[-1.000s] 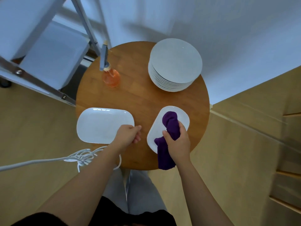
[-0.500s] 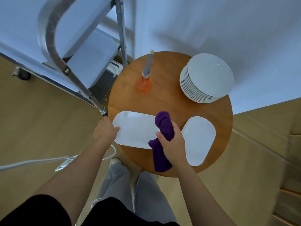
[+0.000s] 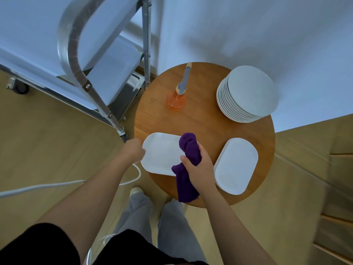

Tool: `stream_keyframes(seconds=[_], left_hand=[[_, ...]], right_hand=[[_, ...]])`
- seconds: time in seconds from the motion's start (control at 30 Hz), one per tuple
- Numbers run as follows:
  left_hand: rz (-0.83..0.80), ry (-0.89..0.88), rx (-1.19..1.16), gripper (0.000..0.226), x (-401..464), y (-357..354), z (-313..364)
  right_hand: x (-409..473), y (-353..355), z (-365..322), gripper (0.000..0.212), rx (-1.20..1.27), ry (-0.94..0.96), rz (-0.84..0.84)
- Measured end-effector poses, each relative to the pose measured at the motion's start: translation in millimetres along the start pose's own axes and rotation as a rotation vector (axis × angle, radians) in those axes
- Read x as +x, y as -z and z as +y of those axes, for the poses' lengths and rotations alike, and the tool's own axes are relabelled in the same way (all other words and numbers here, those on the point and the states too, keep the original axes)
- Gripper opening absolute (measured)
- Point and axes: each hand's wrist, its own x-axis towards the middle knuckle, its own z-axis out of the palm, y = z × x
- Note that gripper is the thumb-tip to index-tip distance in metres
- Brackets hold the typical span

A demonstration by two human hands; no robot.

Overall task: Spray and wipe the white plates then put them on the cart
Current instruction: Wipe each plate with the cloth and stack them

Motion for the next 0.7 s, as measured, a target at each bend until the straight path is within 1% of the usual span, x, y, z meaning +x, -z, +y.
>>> stream_keyframes(seconds=[0.07, 0.13, 0.2, 0.3, 0.37, 0.43, 0.53, 0.6, 0.67, 0.7], left_hand=[[0.002, -0.046, -0.068, 0.008, -1, 0, 1], [0.034, -0.097, -0.201, 0.008, -2, -1, 3], [0.082, -0.120, -0.349, 0.017, -2, -1, 6], [0.122, -0.109, -0.579, 0.024, -6, -2, 19], [0.189, -0.100, -0.733, 0.022, -13, -3, 31], [0.239, -0.081, -0.888, 0.022, -22, -1, 42], [0.172, -0.029, -1.191, 0.021, -39, 13, 59], [0.114, -0.021, -1.411, 0.018, -56, 29, 74], [0.049, -0.052, -1.560, 0.030, -73, 47, 89], [0.023, -0.098, -1.596, 0.036, -82, 55, 96]], right_hand=[[-1, -2, 0, 0.062, -0.005, -0.012, 0.001], [-2, -2, 0, 0.061, -0.010, -0.017, 0.009], [-3, -1, 2, 0.061, 0.002, -0.027, 0.026], [-4, 5, 2, 0.058, 0.025, -0.023, 0.062], [-5, 10, 2, 0.058, 0.030, -0.012, 0.104], [-6, 18, -2, 0.061, 0.018, -0.005, 0.183], [-9, 37, -18, 0.069, 0.010, 0.003, 0.315], [-10, 53, -35, 0.071, -0.046, 0.062, 0.411], [-10, 69, -55, 0.069, -0.169, 0.155, 0.513], [-10, 76, -66, 0.067, -0.217, 0.189, 0.554]])
